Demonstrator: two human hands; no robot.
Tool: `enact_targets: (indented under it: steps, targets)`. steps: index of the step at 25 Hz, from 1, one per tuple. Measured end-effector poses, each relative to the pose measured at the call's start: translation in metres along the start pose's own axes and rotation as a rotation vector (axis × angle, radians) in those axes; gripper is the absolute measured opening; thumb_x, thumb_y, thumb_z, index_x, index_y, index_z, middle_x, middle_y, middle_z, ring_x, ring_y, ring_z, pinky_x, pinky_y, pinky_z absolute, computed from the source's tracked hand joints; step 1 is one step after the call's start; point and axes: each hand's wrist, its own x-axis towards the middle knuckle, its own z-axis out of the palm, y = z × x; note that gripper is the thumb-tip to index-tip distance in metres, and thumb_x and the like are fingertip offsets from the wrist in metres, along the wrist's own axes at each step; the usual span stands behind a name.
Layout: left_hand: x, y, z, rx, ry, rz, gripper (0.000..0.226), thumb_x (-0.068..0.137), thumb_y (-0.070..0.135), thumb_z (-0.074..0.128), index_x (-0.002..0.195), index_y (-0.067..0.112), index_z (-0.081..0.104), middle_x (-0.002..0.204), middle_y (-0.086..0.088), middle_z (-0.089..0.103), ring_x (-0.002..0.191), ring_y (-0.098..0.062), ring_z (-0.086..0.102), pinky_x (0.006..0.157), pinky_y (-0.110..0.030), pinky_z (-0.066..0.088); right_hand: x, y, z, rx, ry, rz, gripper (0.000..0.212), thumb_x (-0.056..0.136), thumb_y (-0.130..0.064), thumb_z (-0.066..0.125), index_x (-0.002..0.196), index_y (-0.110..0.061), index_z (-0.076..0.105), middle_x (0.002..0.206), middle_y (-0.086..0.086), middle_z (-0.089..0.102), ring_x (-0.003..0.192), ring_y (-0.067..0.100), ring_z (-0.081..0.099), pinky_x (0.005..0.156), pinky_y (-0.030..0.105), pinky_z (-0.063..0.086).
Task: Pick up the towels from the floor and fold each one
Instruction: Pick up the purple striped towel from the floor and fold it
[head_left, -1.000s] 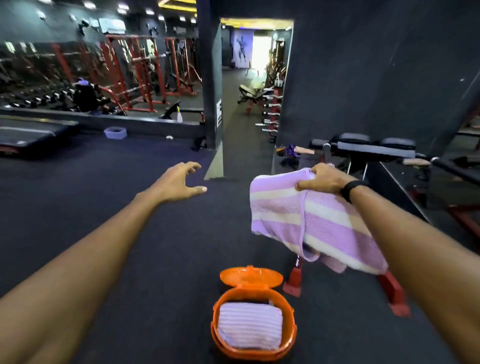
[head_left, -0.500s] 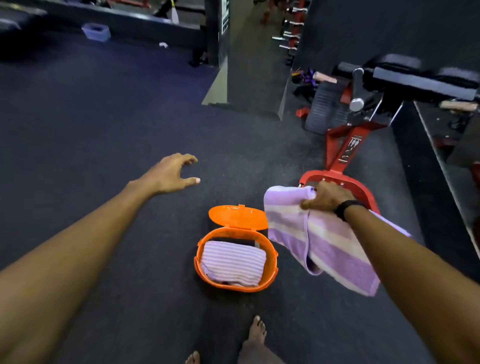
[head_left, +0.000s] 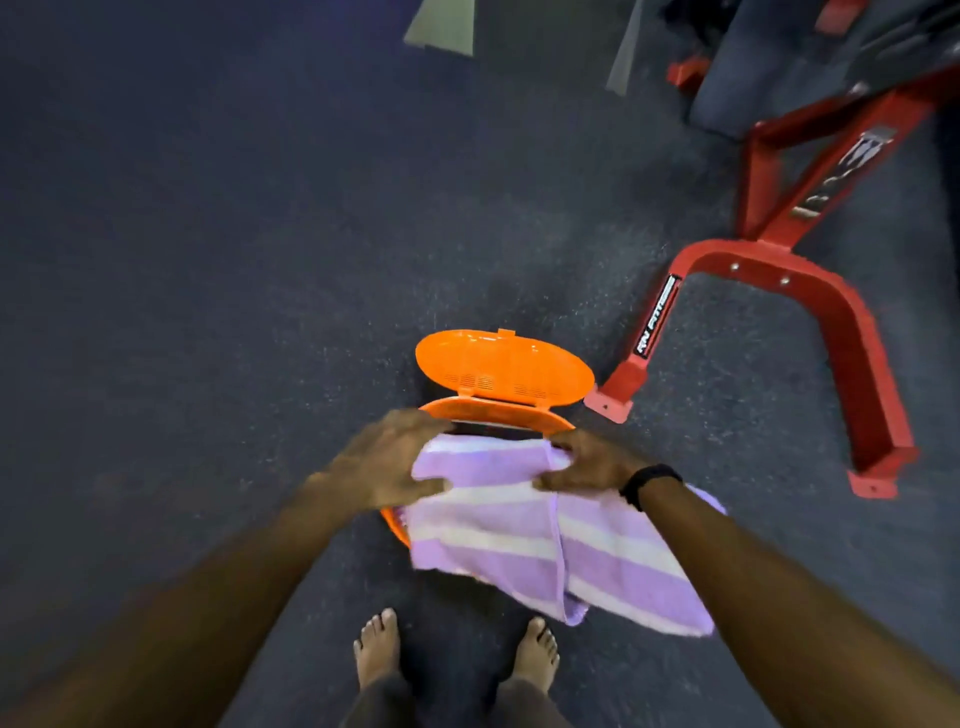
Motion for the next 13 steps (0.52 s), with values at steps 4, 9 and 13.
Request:
enact_targets:
  steps: [4, 9, 13]
  targets:
    - [0.071, -0.034, 0.148, 0.187, -0.209, -0.029, 0.112, 0.068, 0.085, 0.043, 0.151, 0.033, -0.011, 0.157, -0.01, -0.021, 0.147, -0.034, -0.015, 0.114, -0.057, -0.006, 0.094, 0.063, 0.105, -0.136, 0.062, 0.045, 0.108, 0.068, -0.087, 0.046, 0.152, -0.03, 0.011, 0.16, 0.006, 0.015, 0.144, 0.029, 0.023, 0.113, 0.044, 0.027]
    - [0.096, -0.058, 0.236, 0.282, -0.111, -0.048, 0.154, 0.031, 0.09, 0.062, 0.153, 0.027, -0.007, 0.159, -0.018, -0.011, 0.144, -0.042, -0.012, 0.107, -0.072, -0.003, 0.111, 0.114, 0.194, -0.098, 0.152, 0.061, 0.12, 0.05, -0.097, 0.036, 0.144, -0.049, -0.02, 0.161, 0.0, -0.014, 0.148, 0.033, -0.003, 0.112, 0.061, 0.015]
    - [0.116, -0.081, 0.245, 0.391, -0.086, -0.022, 0.168, 0.015, 0.084, 0.071, 0.154, 0.021, 0.002, 0.158, -0.025, 0.004, 0.144, -0.044, -0.003, 0.111, -0.069, 0.003, 0.128, 0.12, 0.212, -0.097, 0.211, 0.076, 0.132, 0.043, -0.094, 0.049, 0.14, -0.049, -0.029, 0.151, 0.0, -0.035, 0.145, 0.037, -0.018, 0.11, 0.066, 0.011]
